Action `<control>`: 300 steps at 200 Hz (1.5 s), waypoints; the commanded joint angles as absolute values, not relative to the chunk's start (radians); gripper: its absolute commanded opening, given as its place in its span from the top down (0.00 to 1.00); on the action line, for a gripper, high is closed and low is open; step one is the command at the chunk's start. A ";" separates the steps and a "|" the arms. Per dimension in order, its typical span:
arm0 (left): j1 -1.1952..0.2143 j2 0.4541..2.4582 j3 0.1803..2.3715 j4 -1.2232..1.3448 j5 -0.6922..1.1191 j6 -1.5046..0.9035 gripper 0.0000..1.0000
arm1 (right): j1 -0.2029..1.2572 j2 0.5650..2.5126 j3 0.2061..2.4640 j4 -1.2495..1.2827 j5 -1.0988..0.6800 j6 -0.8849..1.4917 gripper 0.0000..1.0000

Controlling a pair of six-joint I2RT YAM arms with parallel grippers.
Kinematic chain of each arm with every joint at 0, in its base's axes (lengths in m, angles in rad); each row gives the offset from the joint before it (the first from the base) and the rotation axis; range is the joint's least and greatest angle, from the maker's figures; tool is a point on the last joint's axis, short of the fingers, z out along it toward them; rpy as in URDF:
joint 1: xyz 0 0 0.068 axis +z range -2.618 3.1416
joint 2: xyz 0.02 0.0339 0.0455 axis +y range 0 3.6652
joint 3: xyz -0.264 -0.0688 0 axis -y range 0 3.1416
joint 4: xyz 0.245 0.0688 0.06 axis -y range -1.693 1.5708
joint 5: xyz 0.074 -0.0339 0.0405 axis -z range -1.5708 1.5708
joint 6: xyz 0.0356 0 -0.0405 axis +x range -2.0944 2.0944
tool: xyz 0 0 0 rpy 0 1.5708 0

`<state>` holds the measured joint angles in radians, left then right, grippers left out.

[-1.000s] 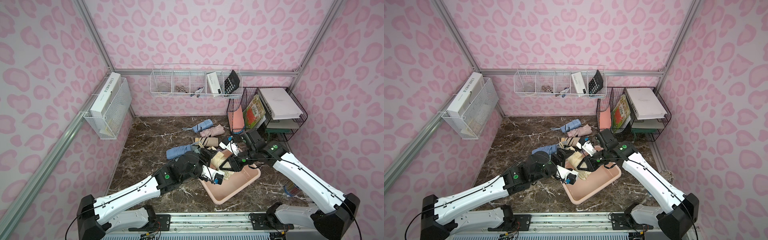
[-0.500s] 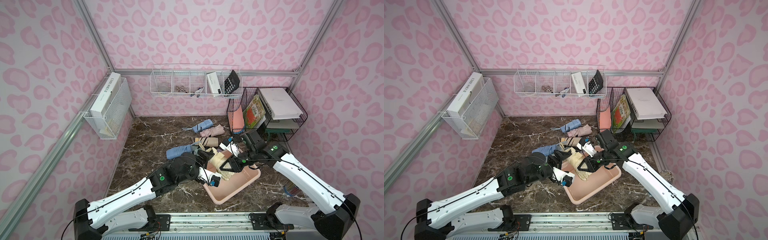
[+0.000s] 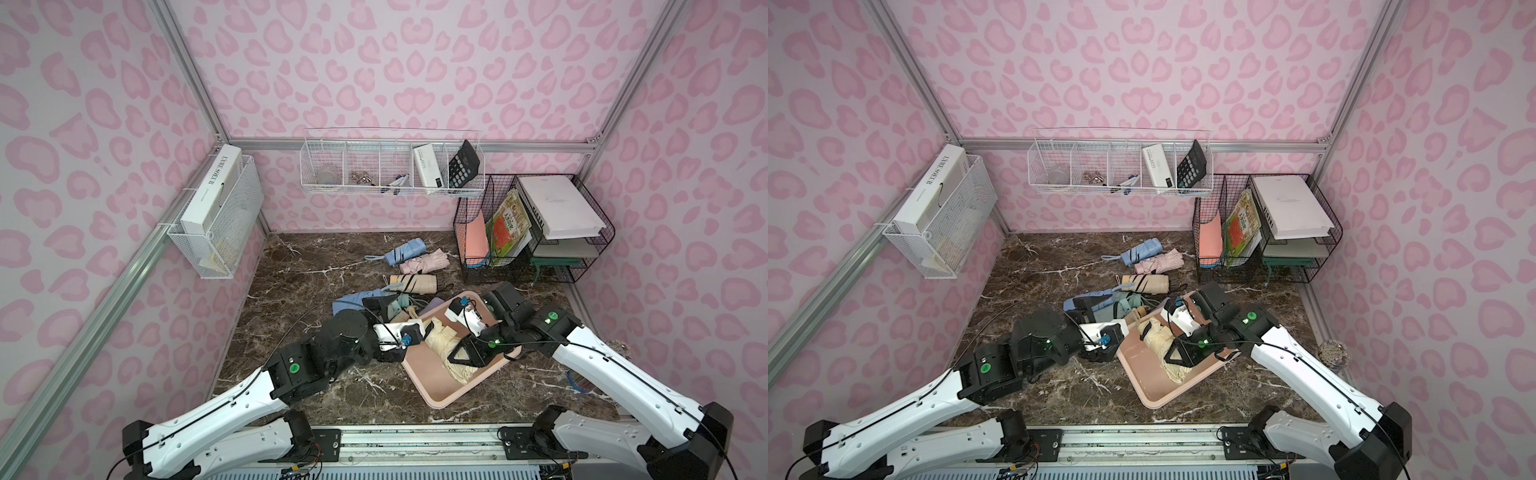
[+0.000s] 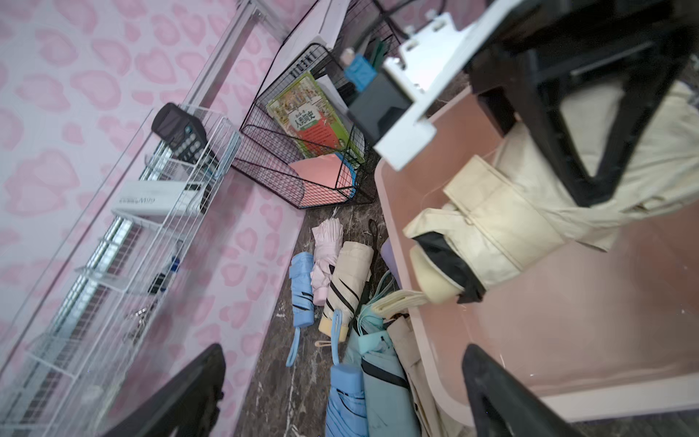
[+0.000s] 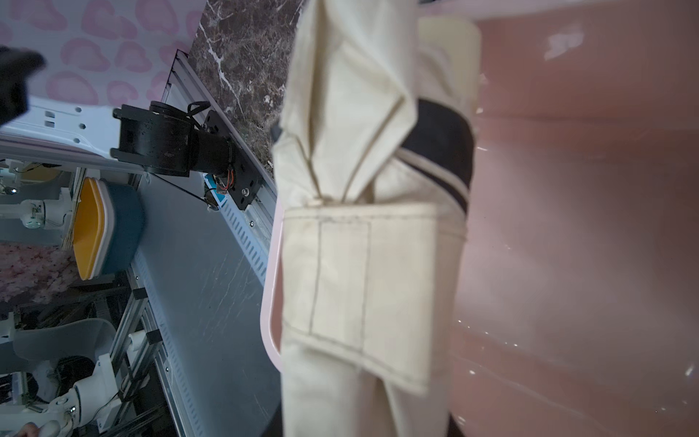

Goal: Put the umbrella into the storage box
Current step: Pick up the umbrella from the center of the board, then place the umbrella in the storage box.

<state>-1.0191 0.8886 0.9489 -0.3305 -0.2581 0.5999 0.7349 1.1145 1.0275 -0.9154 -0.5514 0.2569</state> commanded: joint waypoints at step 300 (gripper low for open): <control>-0.967 0.959 0.967 -0.914 -0.382 -0.925 0.15 | 1.040 1.317 0.769 -0.493 -0.276 0.483 0.66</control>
